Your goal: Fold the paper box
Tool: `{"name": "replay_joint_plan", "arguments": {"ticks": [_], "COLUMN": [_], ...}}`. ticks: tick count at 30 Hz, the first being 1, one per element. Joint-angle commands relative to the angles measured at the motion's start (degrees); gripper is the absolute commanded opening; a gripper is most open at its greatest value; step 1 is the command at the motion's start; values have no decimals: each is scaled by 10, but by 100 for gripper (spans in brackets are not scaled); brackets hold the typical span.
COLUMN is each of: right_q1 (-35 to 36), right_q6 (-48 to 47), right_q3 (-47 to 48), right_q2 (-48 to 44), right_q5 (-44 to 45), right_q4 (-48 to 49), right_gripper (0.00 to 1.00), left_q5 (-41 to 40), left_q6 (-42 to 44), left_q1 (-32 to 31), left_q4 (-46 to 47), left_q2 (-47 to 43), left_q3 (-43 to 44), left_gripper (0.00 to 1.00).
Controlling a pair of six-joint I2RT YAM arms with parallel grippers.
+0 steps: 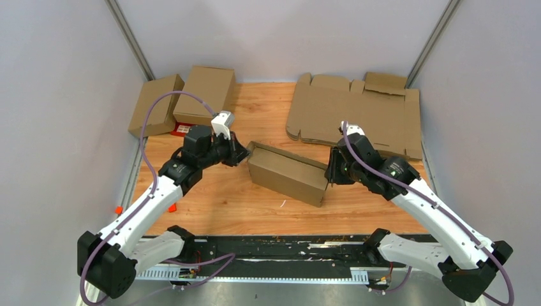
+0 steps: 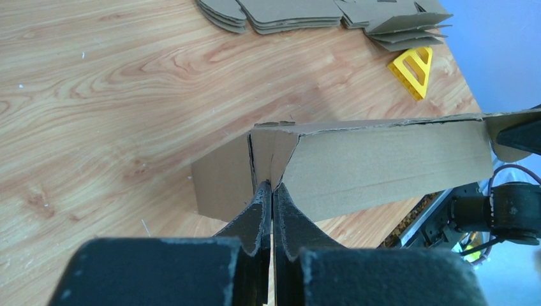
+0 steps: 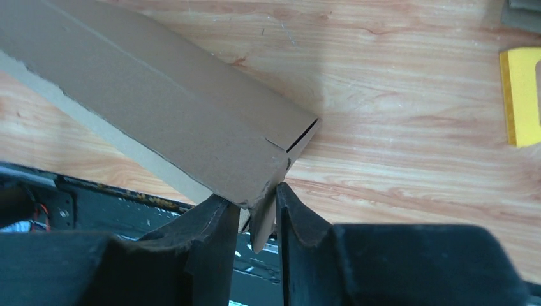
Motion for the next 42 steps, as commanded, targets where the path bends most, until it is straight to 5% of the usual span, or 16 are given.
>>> {"name": "replay_joint_plan", "arguments": {"ticks": [1,13,20,42], "right_q1": [-1,-2,-2,-1], "right_q6": [120,171,181,260], "right_q3": [26,27,-9,-8], "right_q2": [11,34,12,42], "right_q5": [43,47,55,63], "right_q4": [-10,-16,-17,-42], "right_gripper": [26,18,0,0], "left_q5": [-20,-27,-35,-80], "left_q6": [-5,-8,-7,-13], "left_q1": [-21,-32,-36,-72], "left_q4": [-25,-23,-17,5], "left_q2": [-1,7,-2,-13], "left_q3": [10,13,2,-18], "left_gripper": [0,0,0,0]}}
